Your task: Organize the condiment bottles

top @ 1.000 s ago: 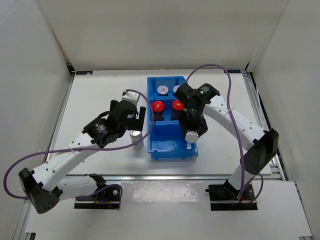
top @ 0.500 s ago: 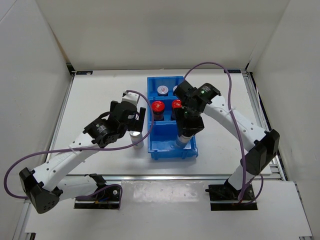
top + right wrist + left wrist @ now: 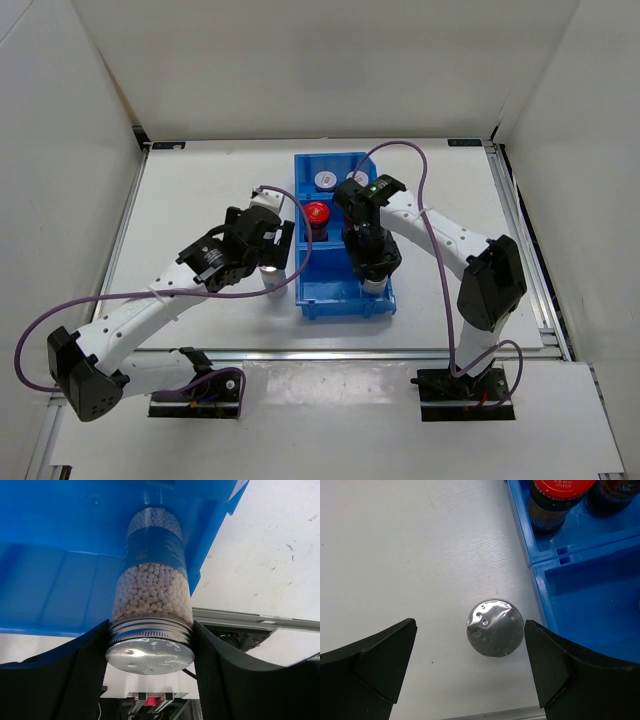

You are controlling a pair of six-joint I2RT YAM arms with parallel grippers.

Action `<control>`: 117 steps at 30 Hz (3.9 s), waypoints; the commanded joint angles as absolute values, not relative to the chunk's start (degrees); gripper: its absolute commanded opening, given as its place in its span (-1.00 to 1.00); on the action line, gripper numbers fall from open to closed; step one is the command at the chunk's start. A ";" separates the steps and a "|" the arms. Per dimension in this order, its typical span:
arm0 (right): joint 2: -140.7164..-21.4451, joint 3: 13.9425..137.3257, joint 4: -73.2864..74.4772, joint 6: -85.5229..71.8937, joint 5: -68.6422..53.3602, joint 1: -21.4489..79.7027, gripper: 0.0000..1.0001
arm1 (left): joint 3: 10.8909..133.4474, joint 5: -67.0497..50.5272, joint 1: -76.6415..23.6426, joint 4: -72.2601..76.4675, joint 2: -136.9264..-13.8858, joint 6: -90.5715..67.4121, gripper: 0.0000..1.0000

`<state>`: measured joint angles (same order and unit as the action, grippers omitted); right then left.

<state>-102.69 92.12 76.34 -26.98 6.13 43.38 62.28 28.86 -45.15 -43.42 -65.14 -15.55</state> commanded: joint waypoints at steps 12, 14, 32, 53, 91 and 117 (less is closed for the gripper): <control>-98.17 115.36 82.08 -26.19 13.54 42.98 1.00 | 61.61 24.79 -45.35 -43.24 -66.09 -18.01 1.00; -97.65 119.16 82.96 -26.19 13.54 42.37 1.00 | 60.82 24.08 -44.66 -43.24 -66.79 -18.54 1.00; -91.68 119.89 84.02 -19.60 8.97 34.28 1.00 | 61.95 7.38 -35.33 -43.24 -75.33 -21.01 -0.03; -87.10 111.45 83.50 -18.54 9.05 29.36 1.00 | 92.99 16.97 -53.34 -43.24 -81.39 -15.73 -0.78; -77.34 102.65 78.40 -21.09 10.63 29.36 1.00 | 87.80 18.11 -51.51 -40.78 -88.25 -22.14 0.99; -81.04 104.23 82.00 -29.70 25.14 25.66 1.00 | 65.31 34.63 -24.17 -25.58 -56.17 -16.00 0.99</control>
